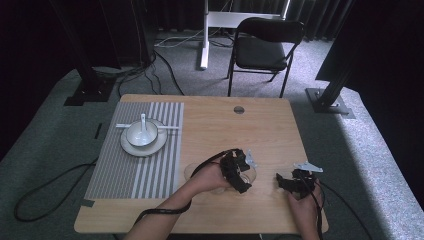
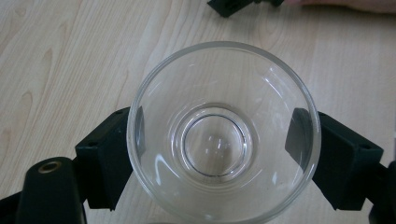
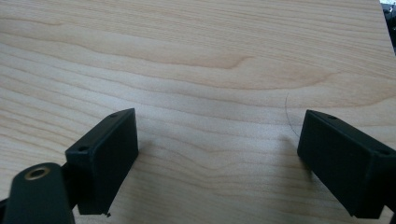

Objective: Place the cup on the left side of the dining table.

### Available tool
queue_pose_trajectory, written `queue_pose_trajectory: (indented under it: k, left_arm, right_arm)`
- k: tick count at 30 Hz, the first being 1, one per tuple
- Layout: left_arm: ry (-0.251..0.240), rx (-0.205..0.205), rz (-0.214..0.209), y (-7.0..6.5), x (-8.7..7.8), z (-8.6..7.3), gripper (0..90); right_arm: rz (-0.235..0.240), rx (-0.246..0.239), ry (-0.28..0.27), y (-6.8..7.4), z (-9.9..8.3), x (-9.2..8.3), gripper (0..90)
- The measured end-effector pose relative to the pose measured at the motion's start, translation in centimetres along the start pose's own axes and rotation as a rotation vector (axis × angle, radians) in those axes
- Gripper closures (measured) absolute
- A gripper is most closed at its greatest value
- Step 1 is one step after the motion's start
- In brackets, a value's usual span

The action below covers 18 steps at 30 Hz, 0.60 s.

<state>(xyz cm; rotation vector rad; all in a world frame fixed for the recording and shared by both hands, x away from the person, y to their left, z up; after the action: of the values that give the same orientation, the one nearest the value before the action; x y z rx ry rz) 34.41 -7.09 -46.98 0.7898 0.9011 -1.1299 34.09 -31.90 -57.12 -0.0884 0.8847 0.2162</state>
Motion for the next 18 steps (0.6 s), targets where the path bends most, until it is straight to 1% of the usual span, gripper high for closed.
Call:
queue_pose_trajectory:
  k: [2,3,6,7,8,9,12,13,14,15,16,17,18]
  left_arm:
    - [-0.007,-0.004,0.001,0.1,-0.2,0.1,18.2]
    - [-0.027,-0.014,0.011,0.3,-0.8,0.2,18.2]
    - [-0.036,-0.020,0.022,0.6,-1.2,0.4,18.2]
    - [-0.034,-0.017,0.033,0.9,-1.8,0.5,18.2]
    - [-0.043,-0.033,0.038,1.1,-2.1,0.6,18.2]
    - [-0.047,-0.028,0.042,1.3,-2.4,0.7,18.2]
    - [-0.067,-0.044,0.064,1.9,-3.3,0.8,18.2]
    - [-0.078,-0.059,0.066,2.3,-3.7,0.8,18.2]
    - [-0.078,-0.059,0.066,2.3,-3.7,0.8,18.2]
    - [-0.089,-0.064,0.072,2.6,-4.3,0.7,18.2]
    - [-0.094,-0.066,0.076,2.7,-4.5,0.7,18.2]
    - [-0.103,-0.078,0.082,2.9,-4.8,0.8,18.2]
    - [-0.104,-0.075,0.086,3.0,-5.1,0.8,18.2]
  right_arm:
    - [0.000,-0.001,0.000,0.0,0.0,0.0,11.8]
    - [0.000,-0.001,0.000,0.0,0.0,0.0,11.8]
    - [0.000,0.000,0.001,0.0,0.0,0.0,11.8]
    - [0.000,0.001,0.000,0.0,0.0,0.0,11.8]
    - [0.000,0.000,0.001,0.0,0.0,0.0,11.8]
    - [0.000,0.000,0.001,0.0,0.0,0.0,11.8]
    - [-0.001,-0.002,-0.001,0.0,0.0,0.0,11.8]
    - [0.000,-0.001,0.000,0.0,0.0,0.0,11.8]
    - [0.000,-0.001,0.000,0.0,0.0,0.0,11.8]
    - [-0.001,-0.001,0.000,0.0,0.0,0.0,11.8]
    - [-0.001,-0.001,0.000,0.0,0.0,0.0,11.8]
    - [-0.001,-0.001,0.000,0.0,0.0,0.0,11.8]
    - [-0.001,-0.001,0.000,0.0,0.0,0.0,11.8]
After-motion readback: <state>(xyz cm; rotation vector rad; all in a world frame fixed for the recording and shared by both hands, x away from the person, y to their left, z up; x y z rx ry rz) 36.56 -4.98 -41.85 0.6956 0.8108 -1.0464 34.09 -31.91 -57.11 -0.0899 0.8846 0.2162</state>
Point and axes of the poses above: each handheld gripper's, and its own axes: x roughly forward along the jaws, z roughly out of its top, y roughly to its left, the point moved 3 cm from there along x, roughly forward along the jaws, and after that the axes turned 7 degrees about y, right-handed, at the moved point
